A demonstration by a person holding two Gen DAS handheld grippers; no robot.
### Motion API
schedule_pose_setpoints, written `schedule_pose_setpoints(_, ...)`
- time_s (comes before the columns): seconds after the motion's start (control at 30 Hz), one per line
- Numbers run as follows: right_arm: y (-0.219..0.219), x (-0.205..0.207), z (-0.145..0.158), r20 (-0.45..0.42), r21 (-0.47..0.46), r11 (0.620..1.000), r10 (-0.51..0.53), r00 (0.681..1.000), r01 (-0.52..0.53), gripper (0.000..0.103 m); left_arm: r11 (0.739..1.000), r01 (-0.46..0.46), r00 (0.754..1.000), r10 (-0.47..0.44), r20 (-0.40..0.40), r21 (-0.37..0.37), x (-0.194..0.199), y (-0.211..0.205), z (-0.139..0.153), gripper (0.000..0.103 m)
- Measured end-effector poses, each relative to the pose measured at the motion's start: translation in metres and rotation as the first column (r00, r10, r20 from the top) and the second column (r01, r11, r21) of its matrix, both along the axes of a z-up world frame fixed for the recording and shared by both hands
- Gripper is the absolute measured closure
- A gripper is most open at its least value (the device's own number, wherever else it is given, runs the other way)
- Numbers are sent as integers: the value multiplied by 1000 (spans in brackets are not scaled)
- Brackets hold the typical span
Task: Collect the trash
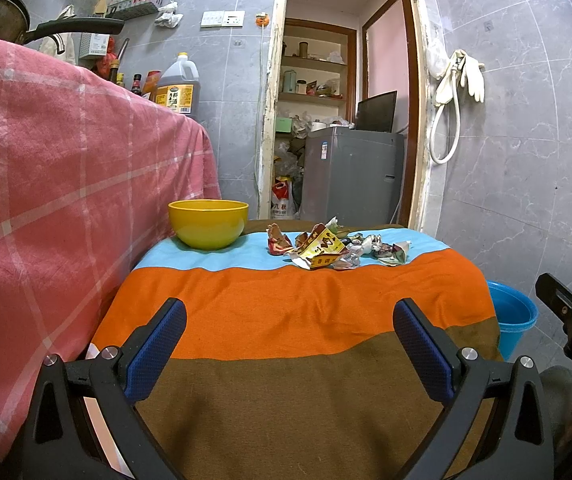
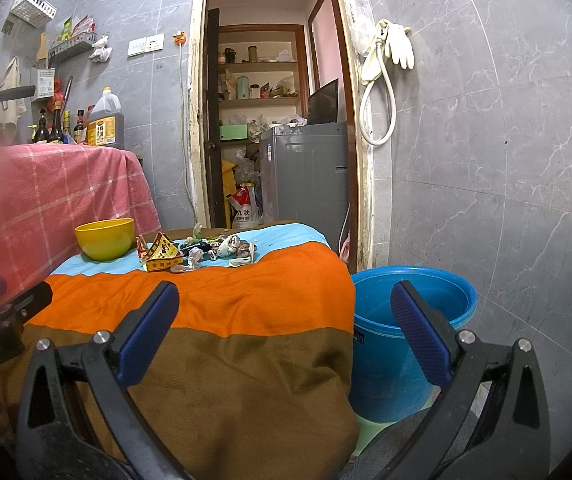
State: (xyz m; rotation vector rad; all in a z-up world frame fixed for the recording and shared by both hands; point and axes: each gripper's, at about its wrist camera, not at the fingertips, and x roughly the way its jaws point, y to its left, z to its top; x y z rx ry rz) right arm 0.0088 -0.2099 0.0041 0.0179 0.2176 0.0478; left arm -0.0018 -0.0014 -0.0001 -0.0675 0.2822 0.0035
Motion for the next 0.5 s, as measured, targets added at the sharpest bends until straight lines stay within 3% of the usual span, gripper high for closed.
schedule_pose_setpoints(0.5, 0, 0, 0, 1, 0, 1000, 0, 1000, 0, 0, 1000, -2, 1000, 2, -1, -1, 3, 1, -2, 2)
